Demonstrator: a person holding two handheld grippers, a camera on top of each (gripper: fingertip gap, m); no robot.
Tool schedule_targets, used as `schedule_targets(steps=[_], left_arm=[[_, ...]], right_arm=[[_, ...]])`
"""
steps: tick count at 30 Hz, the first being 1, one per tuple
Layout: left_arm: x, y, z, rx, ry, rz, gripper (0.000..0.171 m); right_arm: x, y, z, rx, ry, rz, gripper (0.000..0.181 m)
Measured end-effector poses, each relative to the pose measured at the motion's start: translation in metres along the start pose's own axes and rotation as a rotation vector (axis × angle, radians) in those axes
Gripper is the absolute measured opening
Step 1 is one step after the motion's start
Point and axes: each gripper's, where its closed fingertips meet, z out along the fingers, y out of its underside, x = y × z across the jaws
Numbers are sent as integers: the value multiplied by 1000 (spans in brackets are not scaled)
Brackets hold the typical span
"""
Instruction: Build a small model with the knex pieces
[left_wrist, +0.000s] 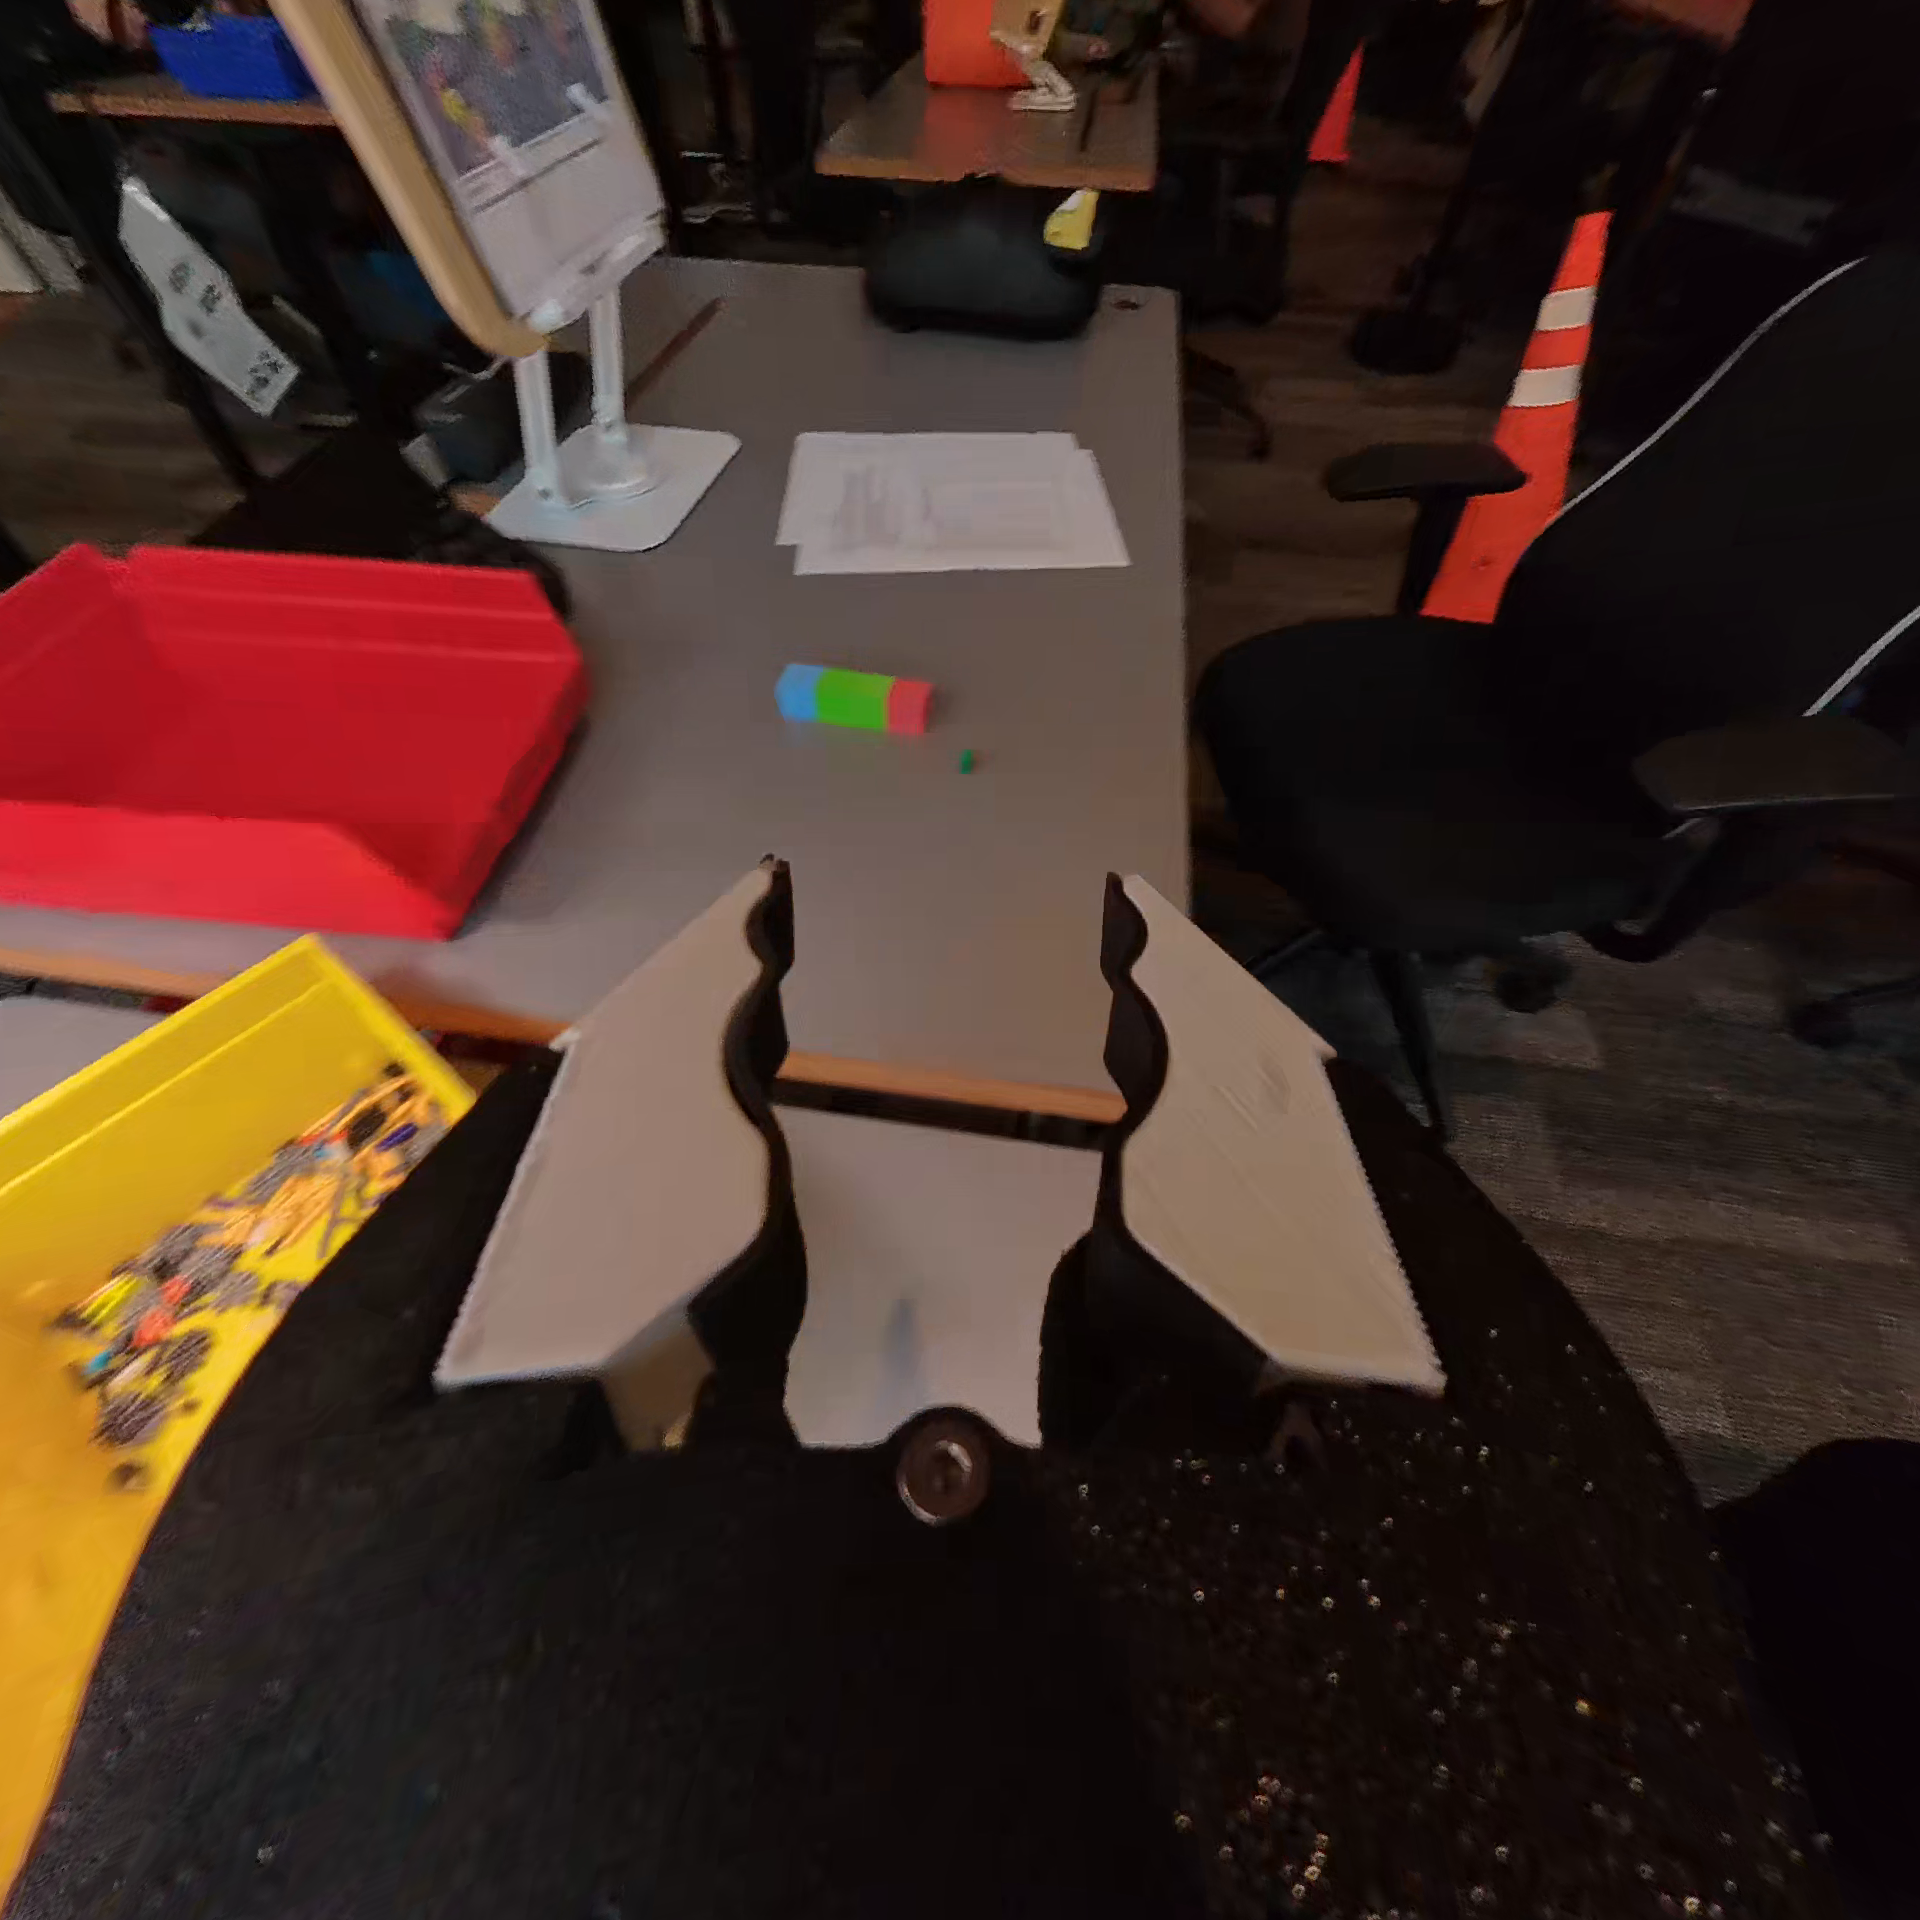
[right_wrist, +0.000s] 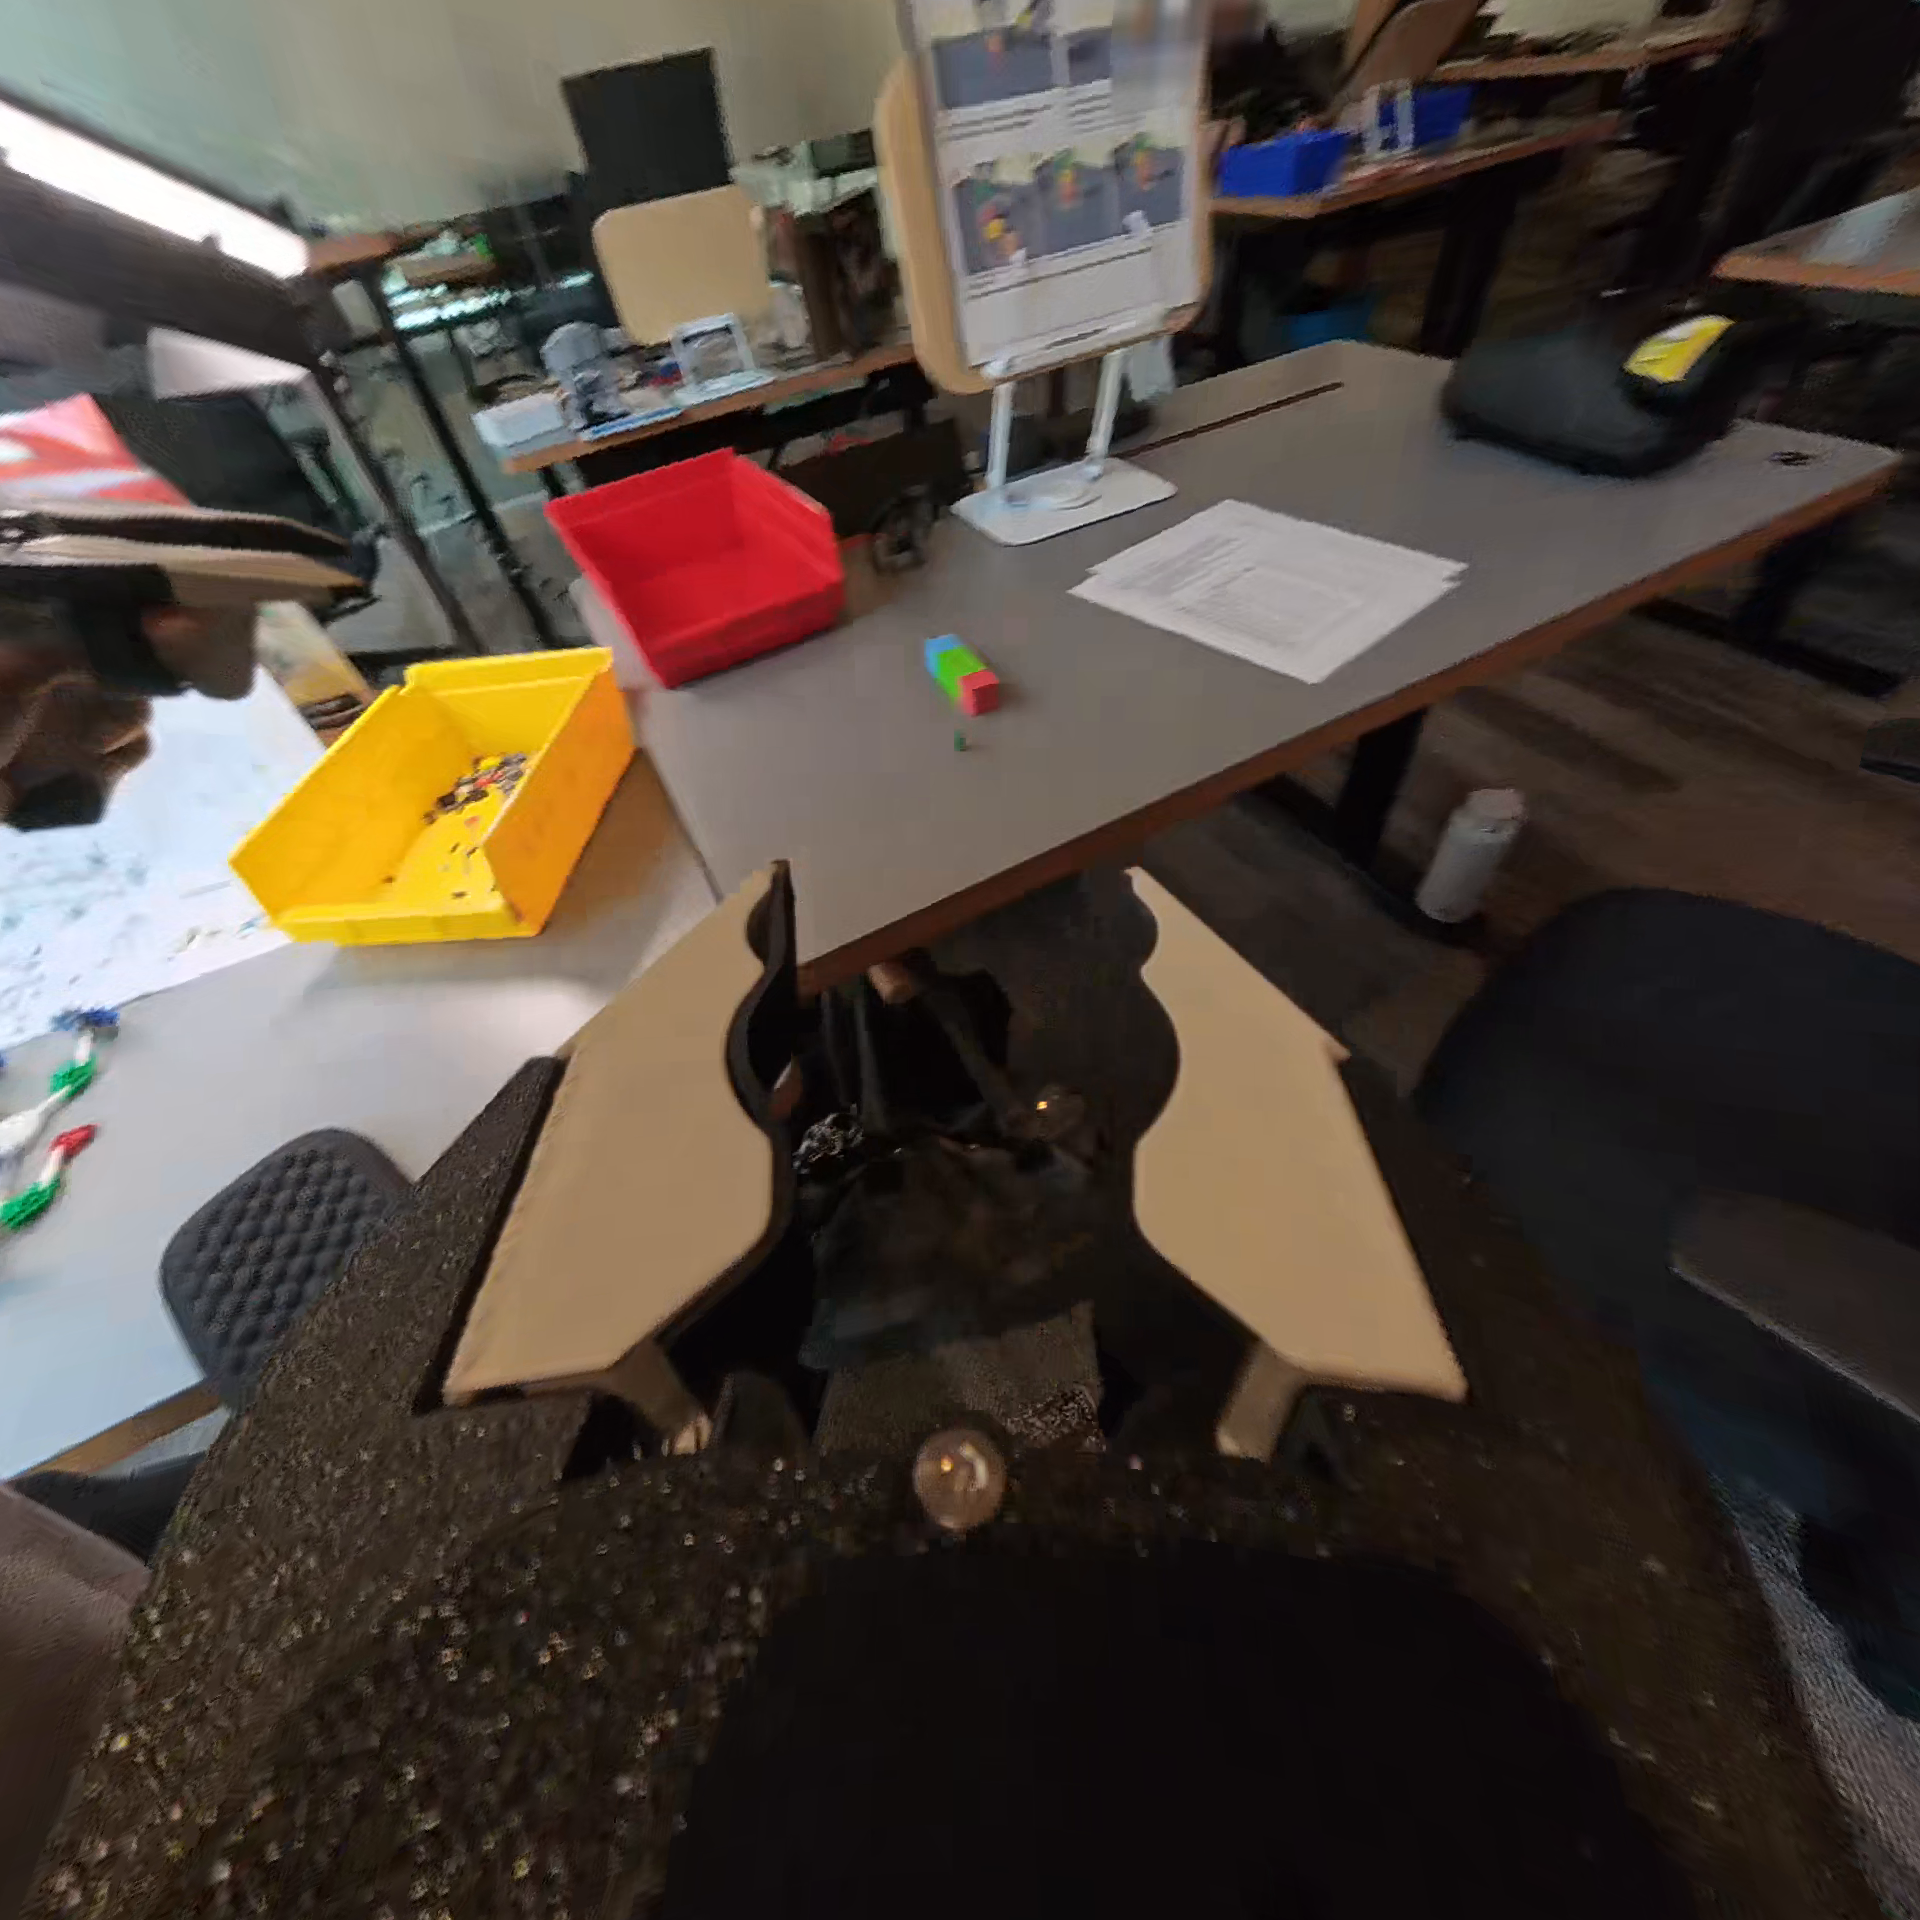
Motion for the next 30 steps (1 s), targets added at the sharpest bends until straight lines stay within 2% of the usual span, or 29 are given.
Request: schedule_targets(steps=[5, 8, 12, 16, 18, 20, 23, 27, 29, 30], left_arm=[[179, -82, 59, 43, 129, 82, 56], [304, -130, 108, 83, 230, 36, 53], [470, -184, 185, 98, 443, -23, 53], [601, -228, 255, 115, 594, -42, 53], [649, -242, 289, 127, 621, -31, 53], [691, -252, 325, 134, 635, -28, 53], [749, -263, 391, 144, 639, 7, 53], [815, -282, 503, 232, 602, 87, 52], [857, -303, 560, 233, 611, 78, 51], [880, -323, 578, 235, 642, 64, 52]], right_arm=[[121, -15, -83, 103, 125, 9, 66], [200, -21, -159, 90, 193, -18, 64], [300, -41, -272, 83, 339, -55, 59], [390, -51, -344, 54, 455, -16, 59], [434, -57, -359, 76, 484, 6, 58], [481, -64, -360, 96, 482, 26, 58], [565, -85, -348, 127, 460, 1, 57], [695, -120, -322, 149, 416, -83, 58], [760, -146, -309, 151, 399, -100, 57], [787, -162, -304, 166, 375, -96, 58]])
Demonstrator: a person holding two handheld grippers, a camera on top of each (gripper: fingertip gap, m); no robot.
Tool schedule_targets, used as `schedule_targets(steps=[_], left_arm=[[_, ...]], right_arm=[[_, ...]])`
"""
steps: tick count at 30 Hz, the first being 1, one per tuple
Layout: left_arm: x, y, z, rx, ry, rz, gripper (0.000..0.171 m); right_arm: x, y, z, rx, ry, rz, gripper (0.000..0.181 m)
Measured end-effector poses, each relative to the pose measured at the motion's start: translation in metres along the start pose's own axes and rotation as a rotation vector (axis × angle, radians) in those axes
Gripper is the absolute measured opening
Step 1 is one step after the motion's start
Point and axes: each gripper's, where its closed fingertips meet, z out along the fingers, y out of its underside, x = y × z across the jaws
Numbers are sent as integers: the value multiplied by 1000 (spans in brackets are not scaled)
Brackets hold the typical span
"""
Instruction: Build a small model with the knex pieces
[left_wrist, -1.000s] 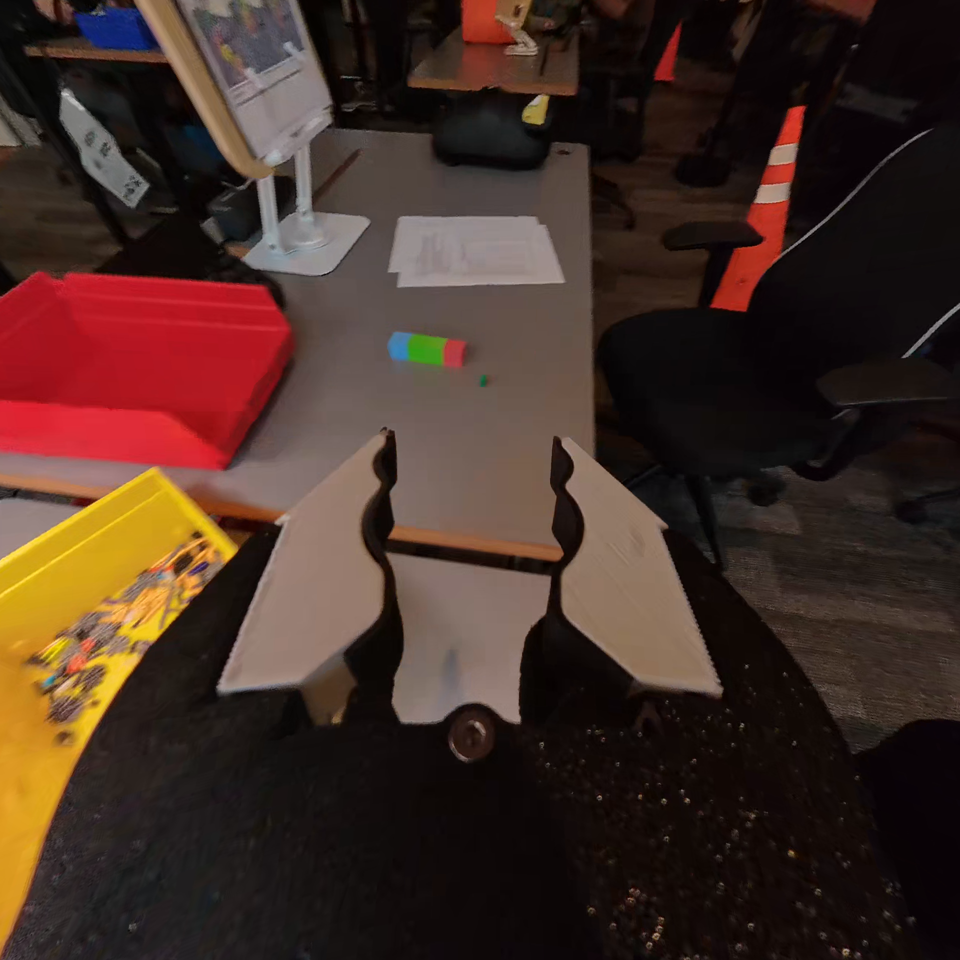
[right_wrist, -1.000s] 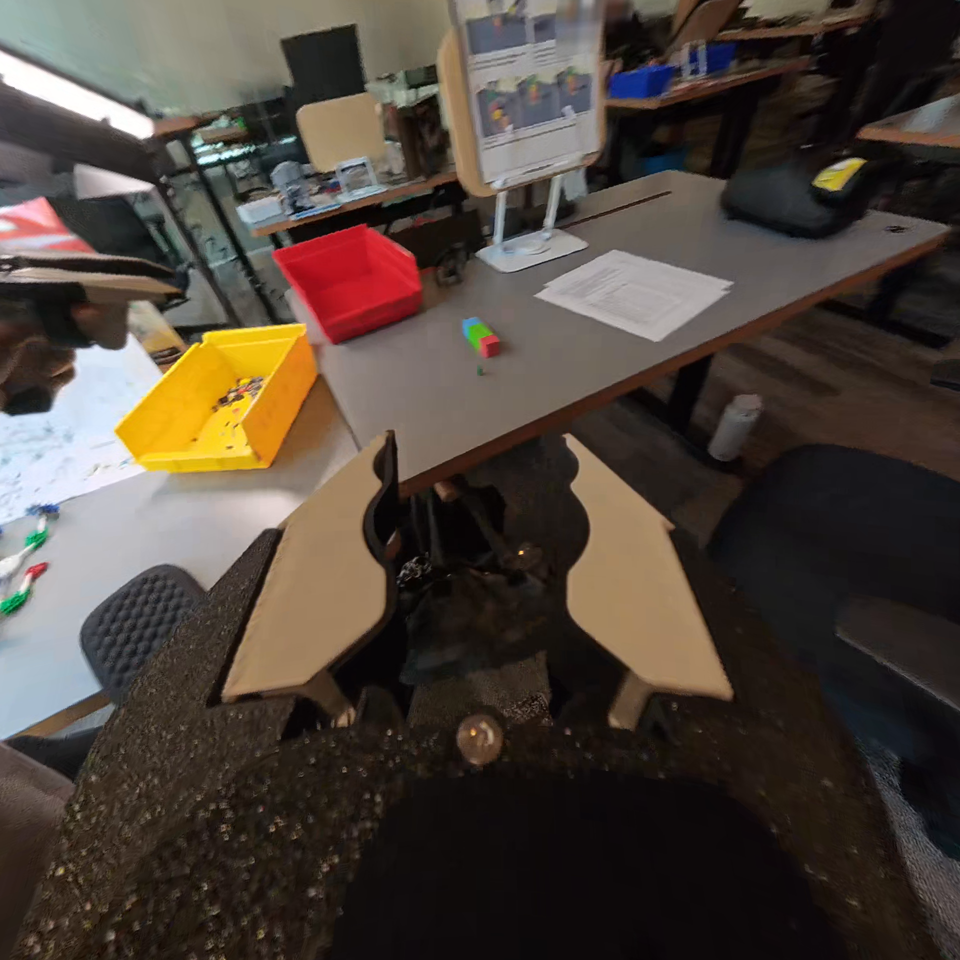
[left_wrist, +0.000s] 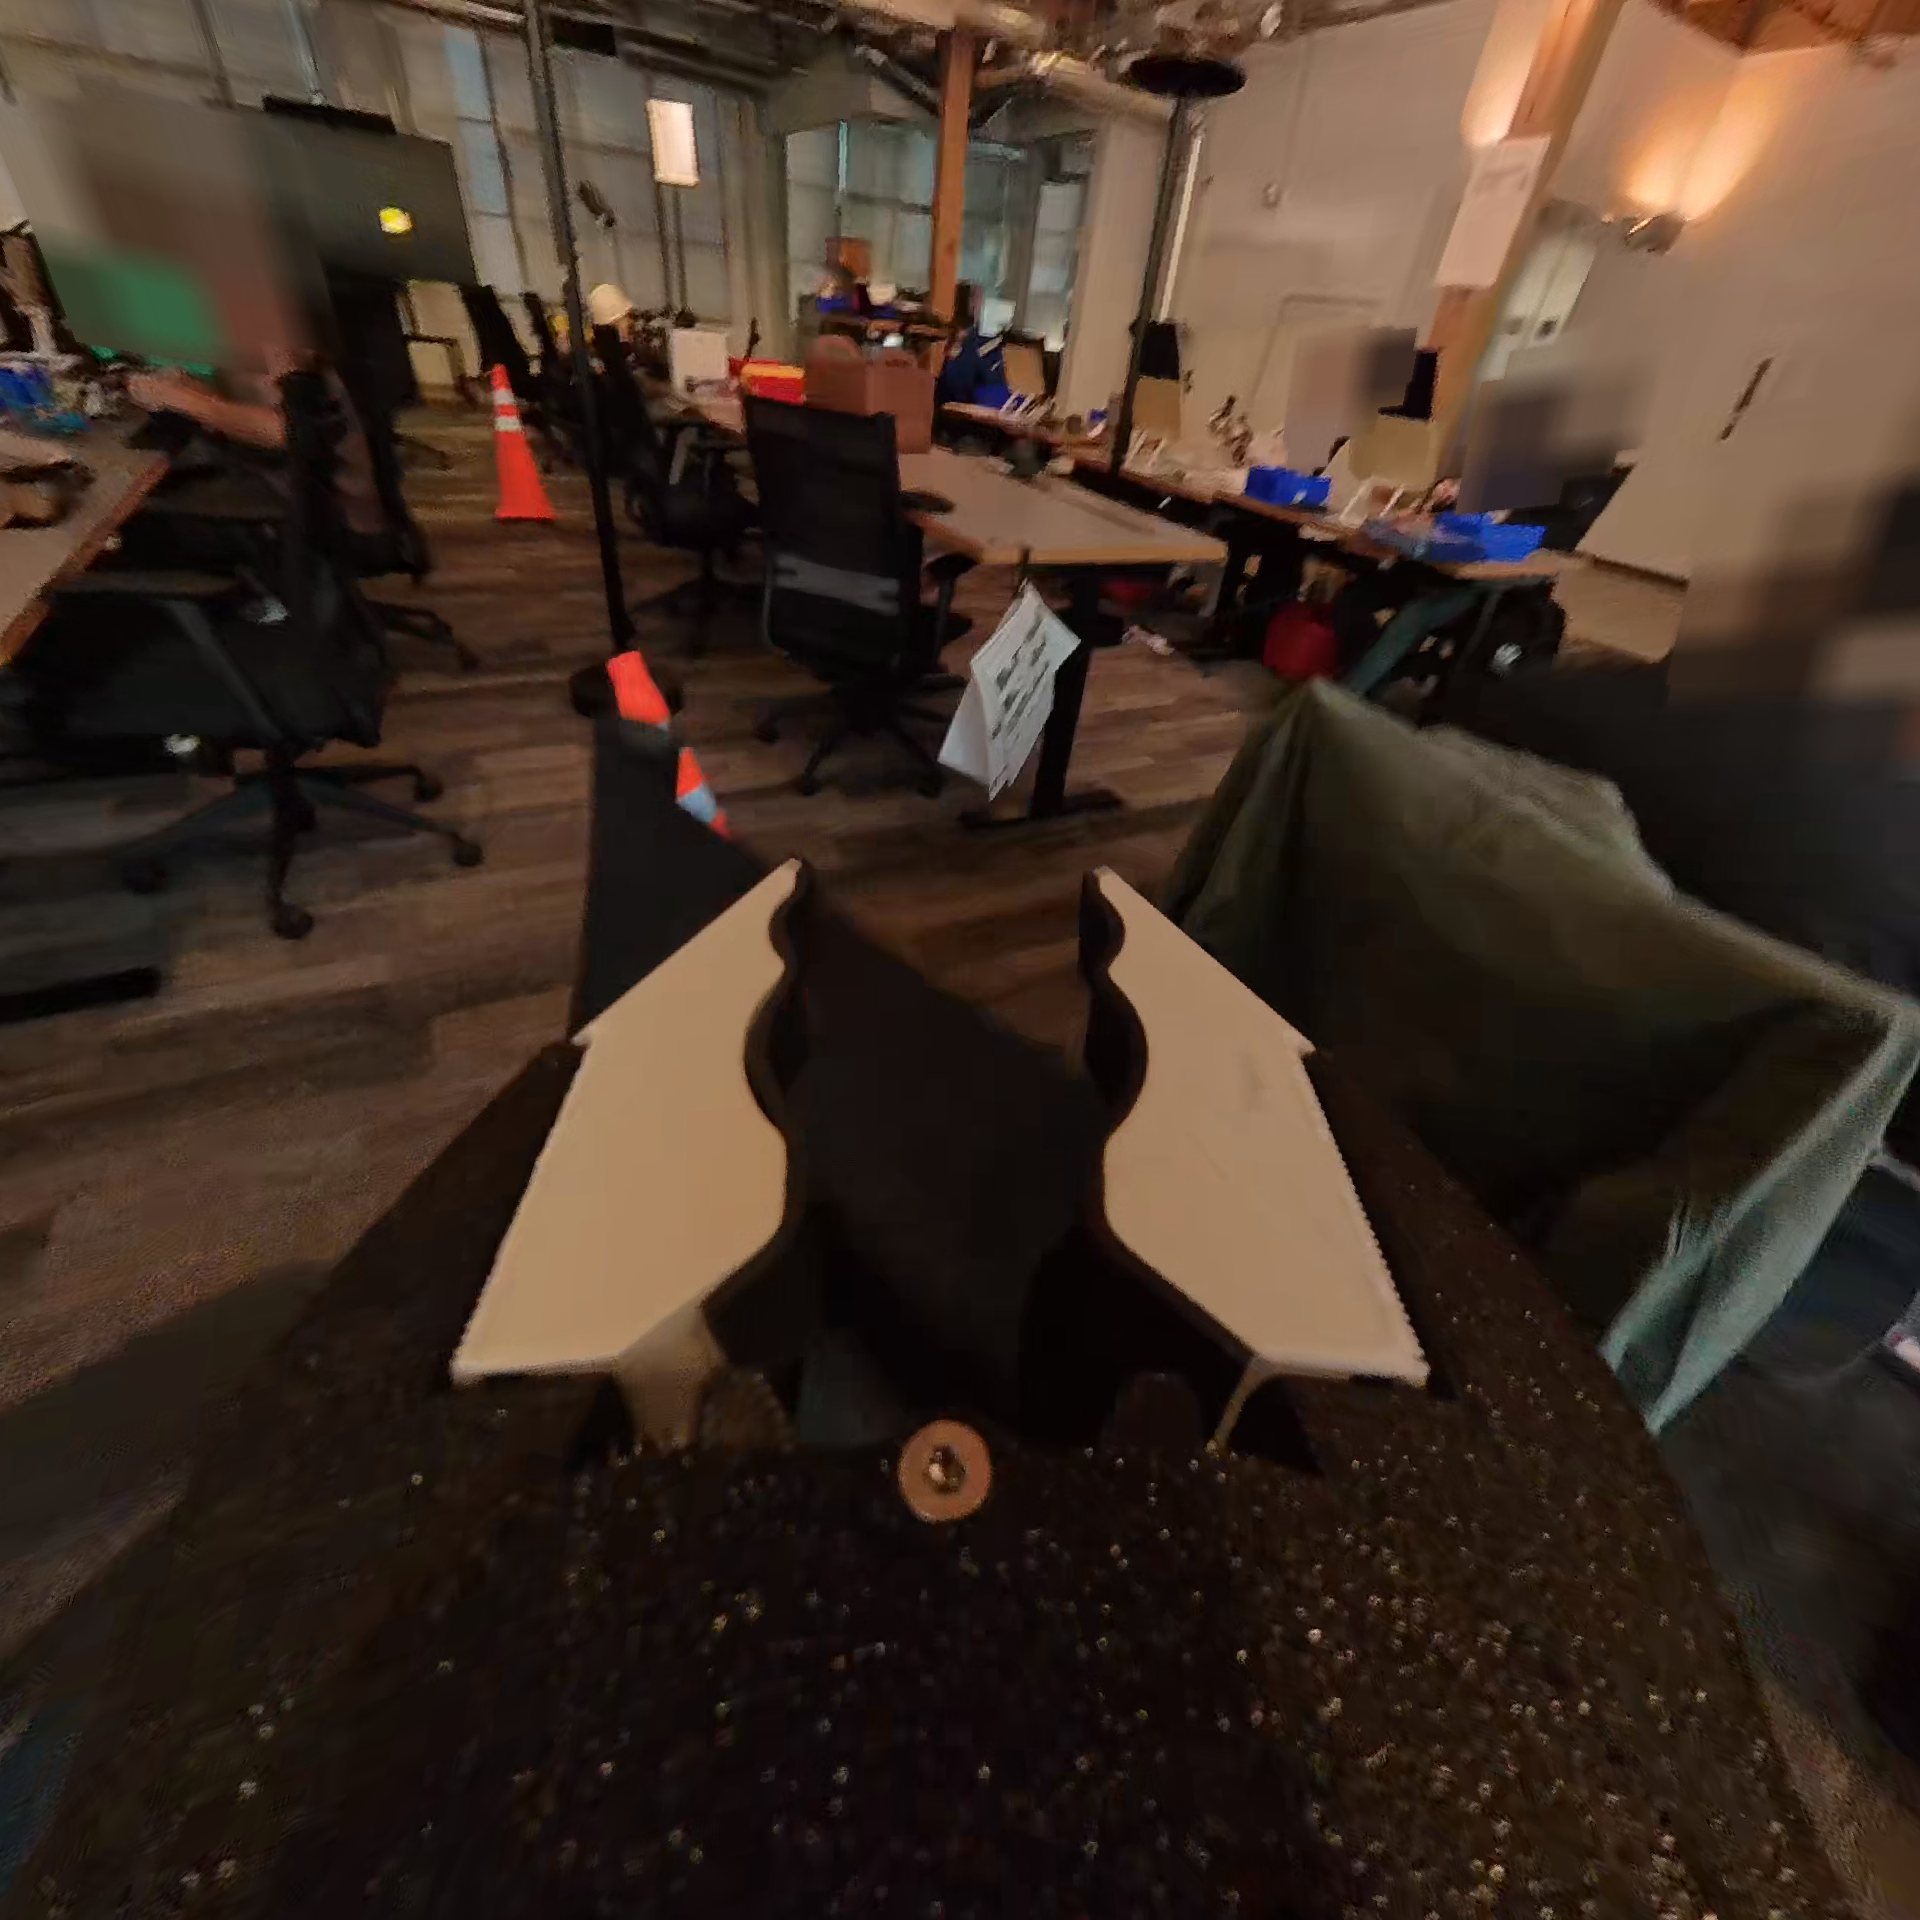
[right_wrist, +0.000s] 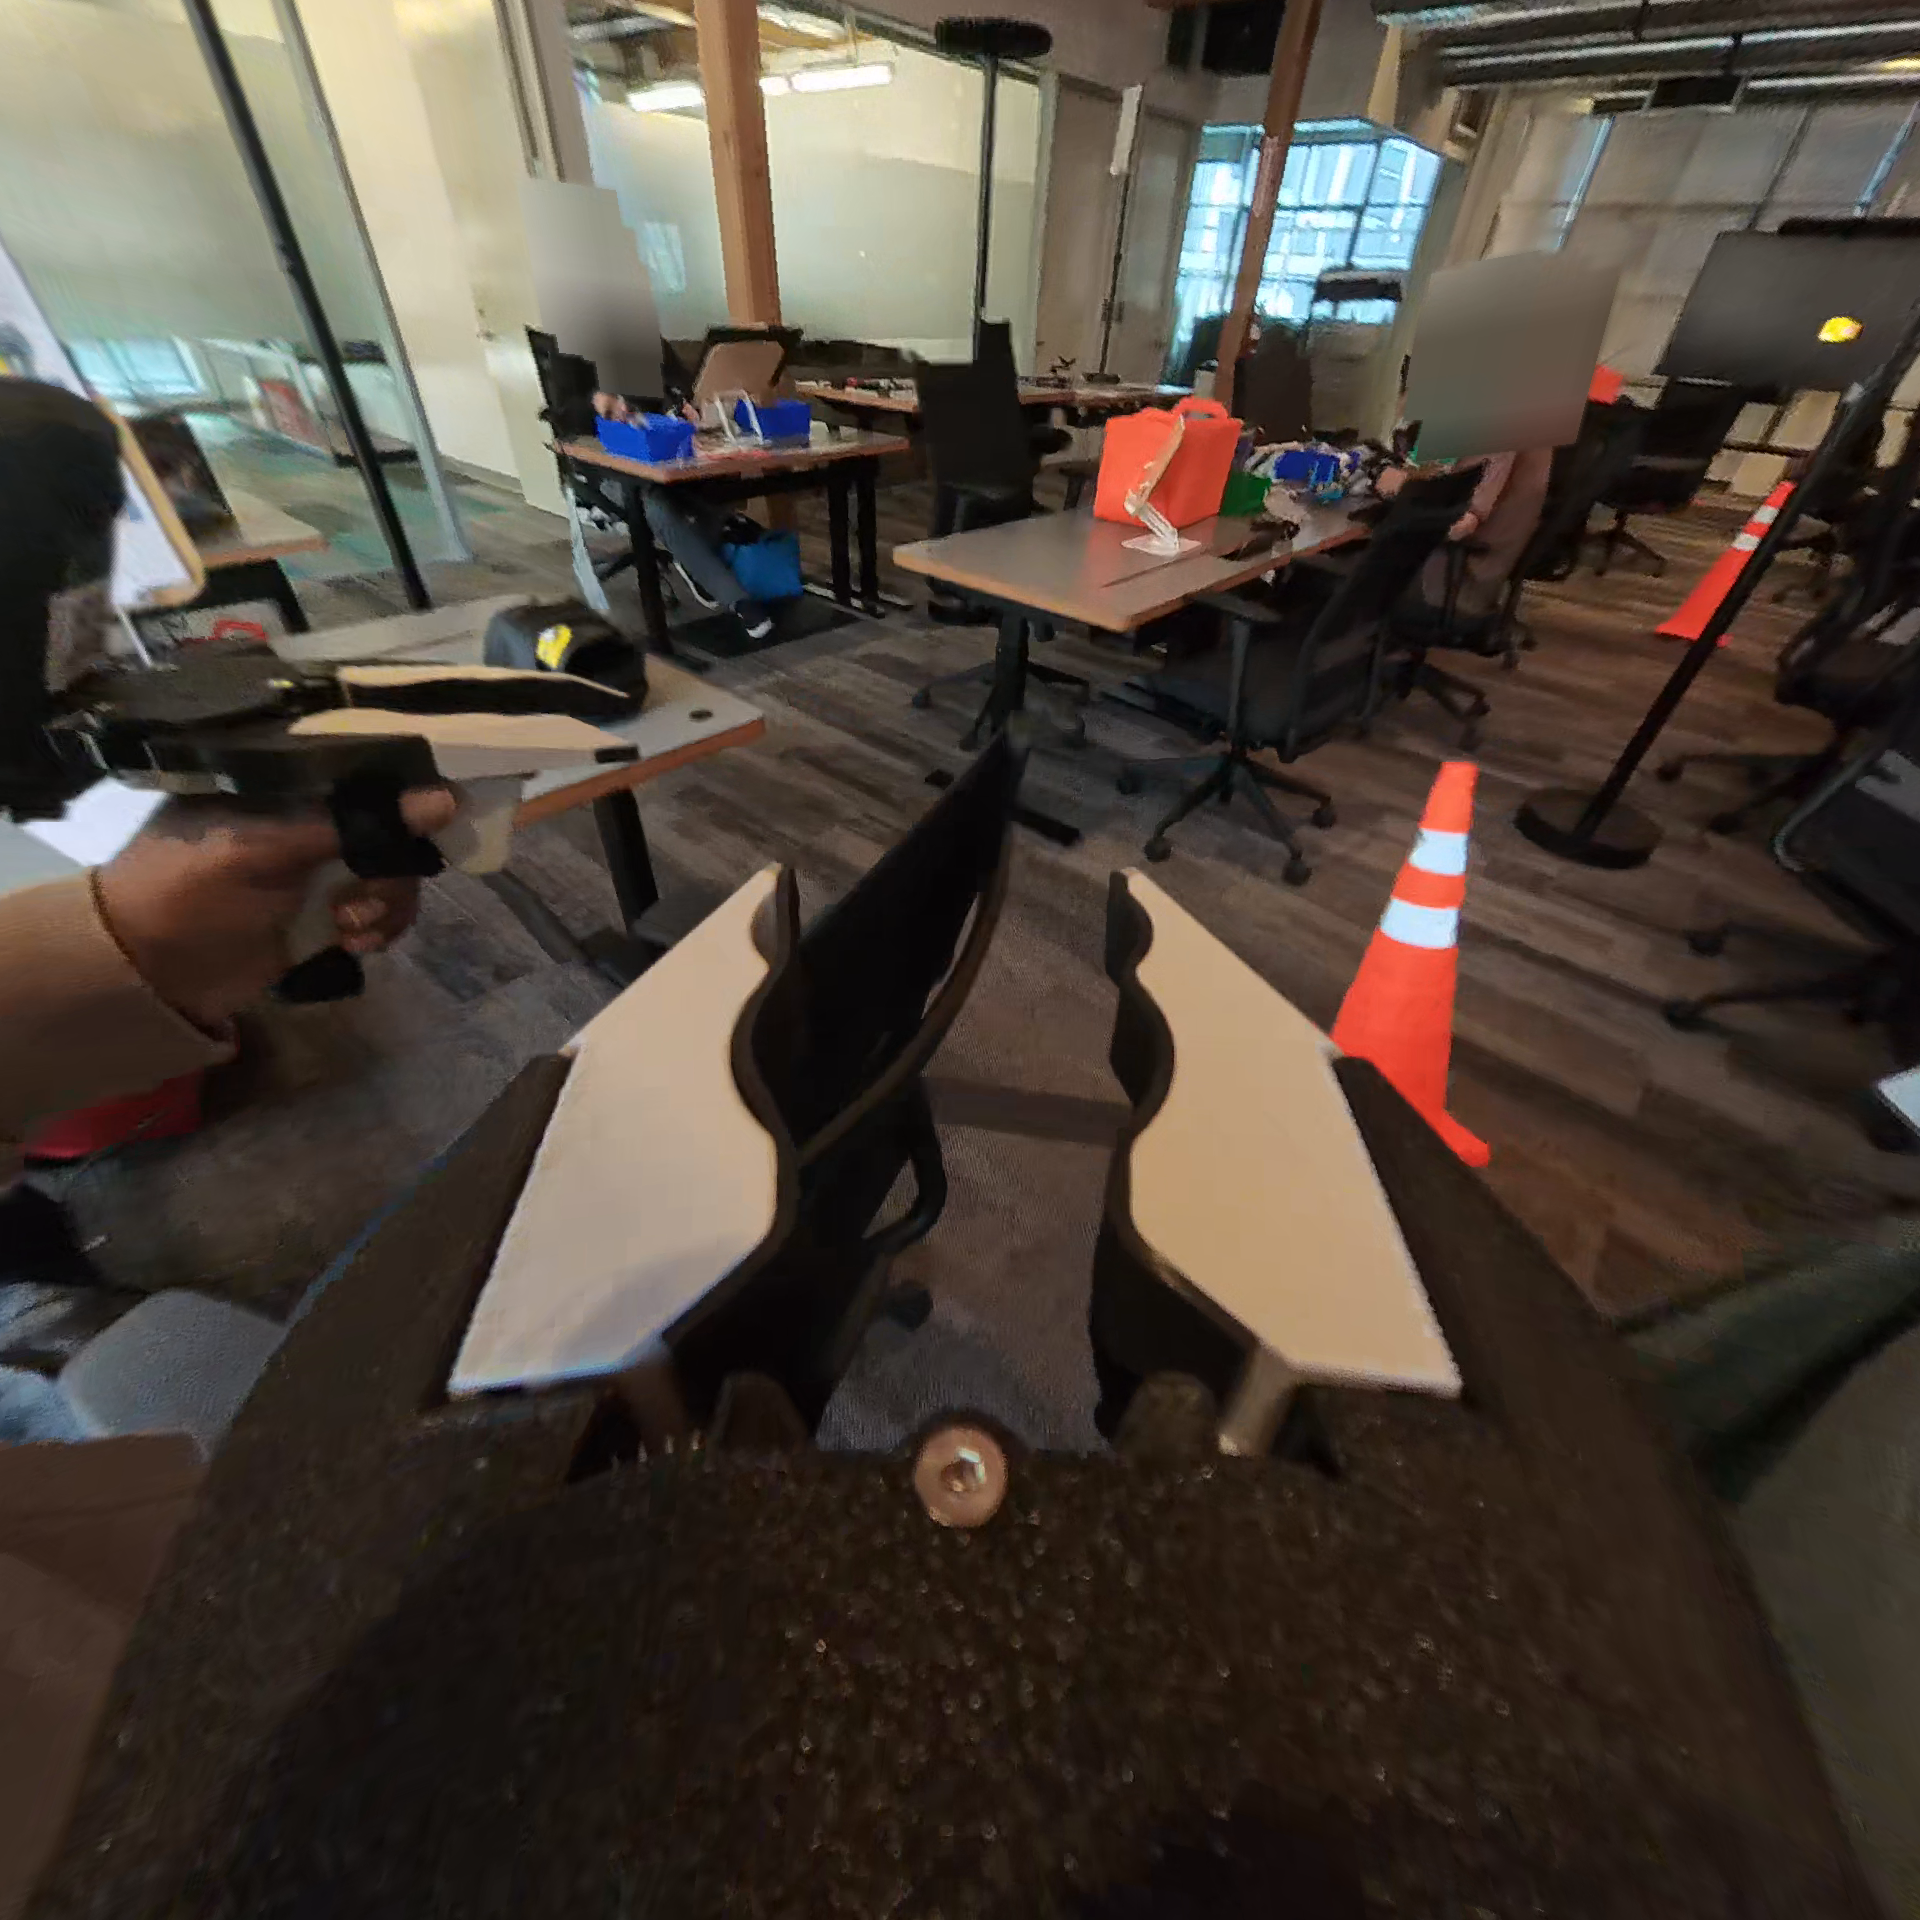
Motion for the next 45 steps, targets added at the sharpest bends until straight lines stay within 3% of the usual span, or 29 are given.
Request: schedule_targets(steps=[4, 7, 10, 14, 18, 21, 23, 25, 30, 33, 36, 41, 43, 45], left_arm=[[11, -80, 82, 94, 9, 44, 51], [-11, -102, 123, 85, -17, 48, 54], [-51, -101, 160, 37, -85, -2, 57], [-106, -84, 210, -3, -238, 35, 59], [-182, -57, 275, -93, -443, 66, 55], [-248, -72, 343, -127, -614, -21, 52], [-285, -103, 405, -101, -640, -102, 60], [-319, -138, 474, -42, -624, -62, 60], [-427, -167, 636, -15, -568, -44, 62], [-502, -157, 720, -29, -546, -52, 62], [-600, -133, 803, -39, -522, -65, 61], [-773, -131, 986, -92, -385, 65, 60], [-826, -160, 1064, -111, -298, 145, 57], [-856, -205, 1137, -70, -202, 191, 54]], right_arm=[[91, -47, 73, 60, -43, 26, 71], [148, -63, 141, 67, -48, 23, 81], [196, -59, 220, 36, -89, 55, 80], [267, -30, 332, -48, -236, 38, 79], [387, 13, 447, -42, -242, 24, 79], [488, 36, 522, -98, -211, 63, 82], [551, 27, 561, -83, -184, 112, 82], [605, 17, 603, -75, -154, 107, 82], [698, -9, 730, -58, -137, 87, 84], [731, -13, 819, -51, -124, 70, 85], [767, 3, 918, -58, -89, 63, 85], [863, 39, 1091, -87, 92, 100, 84], [895, 29, 1147, -125, 136, 113, 90], [918, 2, 1185, -131, 129, 76, 89]])
